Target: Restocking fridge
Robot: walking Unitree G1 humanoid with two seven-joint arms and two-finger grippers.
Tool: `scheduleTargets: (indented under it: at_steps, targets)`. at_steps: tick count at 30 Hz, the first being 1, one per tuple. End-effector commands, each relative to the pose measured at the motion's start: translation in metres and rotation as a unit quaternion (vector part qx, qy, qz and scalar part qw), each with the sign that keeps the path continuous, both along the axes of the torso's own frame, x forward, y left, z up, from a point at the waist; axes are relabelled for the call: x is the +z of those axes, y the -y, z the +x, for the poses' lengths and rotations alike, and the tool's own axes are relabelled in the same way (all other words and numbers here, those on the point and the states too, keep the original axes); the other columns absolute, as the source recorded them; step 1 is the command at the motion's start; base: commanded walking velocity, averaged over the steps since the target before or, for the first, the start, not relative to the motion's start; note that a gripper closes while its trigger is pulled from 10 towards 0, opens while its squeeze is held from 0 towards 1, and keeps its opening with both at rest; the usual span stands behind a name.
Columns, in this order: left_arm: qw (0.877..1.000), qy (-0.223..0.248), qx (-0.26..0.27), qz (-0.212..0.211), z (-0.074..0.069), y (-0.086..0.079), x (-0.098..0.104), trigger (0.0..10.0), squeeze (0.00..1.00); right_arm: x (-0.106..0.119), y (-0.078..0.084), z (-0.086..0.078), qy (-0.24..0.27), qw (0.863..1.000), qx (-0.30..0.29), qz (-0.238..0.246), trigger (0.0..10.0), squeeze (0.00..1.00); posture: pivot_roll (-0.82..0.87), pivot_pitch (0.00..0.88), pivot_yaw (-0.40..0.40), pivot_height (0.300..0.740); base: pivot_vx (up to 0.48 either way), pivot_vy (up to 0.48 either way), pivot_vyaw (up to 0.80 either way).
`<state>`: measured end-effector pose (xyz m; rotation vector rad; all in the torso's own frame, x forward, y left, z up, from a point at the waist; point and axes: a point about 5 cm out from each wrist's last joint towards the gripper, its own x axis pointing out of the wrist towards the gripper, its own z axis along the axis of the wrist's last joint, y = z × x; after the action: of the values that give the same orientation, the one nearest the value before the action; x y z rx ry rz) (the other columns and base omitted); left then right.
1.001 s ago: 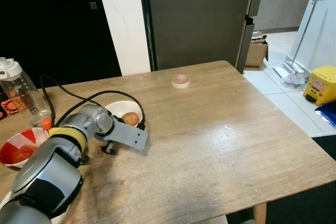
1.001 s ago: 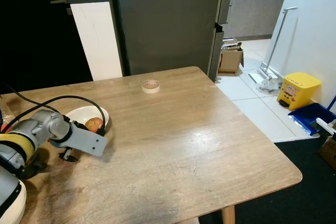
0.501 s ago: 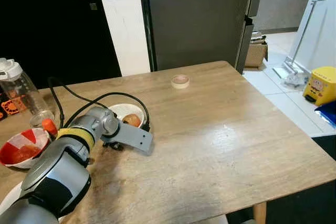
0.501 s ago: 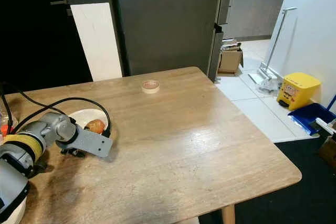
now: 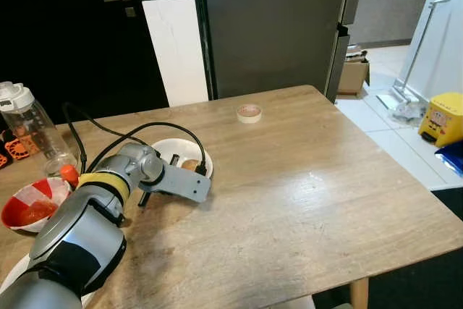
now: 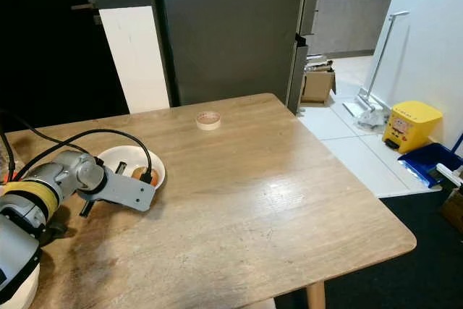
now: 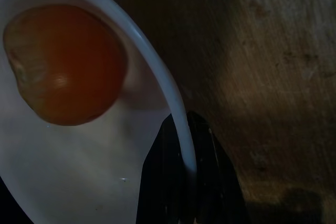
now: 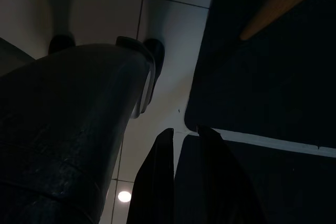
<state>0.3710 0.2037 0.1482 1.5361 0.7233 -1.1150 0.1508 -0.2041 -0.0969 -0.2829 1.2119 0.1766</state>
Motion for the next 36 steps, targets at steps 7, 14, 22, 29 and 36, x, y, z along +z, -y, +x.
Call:
scheduleTargets:
  at_steps: [7, 14, 22, 29, 36]
  targets:
    - [1.000, -0.027, 0.006, -0.007, -0.006, -0.011, -0.002, 0.0, 0.00, 0.000, 0.000, -0.001, -0.002, 1.000, -0.001, 0.002, 10.0, 0.00, -0.11, 0.000, 0.056, 0.740, 0.000, 0.000, 0.00]
    - [0.990, -0.090, 0.000, -0.109, -0.017, -0.003, -0.006, 0.0, 0.00, 0.000, 0.000, -0.001, -0.004, 1.000, -0.001, 0.003, 10.0, 0.00, -0.10, 0.000, 0.059, 0.740, 0.000, 0.000, 0.00]
    - [0.984, -0.079, -0.030, -0.155, -0.024, 0.002, -0.006, 0.0, 0.00, 0.000, 0.000, -0.001, -0.005, 1.000, 0.001, 0.004, 10.0, 0.00, -0.10, 0.000, 0.059, 0.740, 0.000, 0.000, 0.00]
    - [0.973, -0.058, -0.069, -0.214, -0.041, 0.018, -0.016, 10.0, 0.00, 0.000, 0.001, -0.001, -0.006, 1.000, 0.004, 0.004, 10.0, 0.00, -0.09, 0.000, 0.058, 0.740, 0.000, 0.000, 0.00]
    - [0.961, -0.045, -0.087, -0.258, -0.052, 0.038, -0.026, 10.0, 0.00, 0.000, 0.002, -0.002, -0.006, 1.000, 0.006, 0.002, 10.0, 0.00, -0.09, 0.000, 0.054, 0.740, 0.000, 0.000, 0.00]
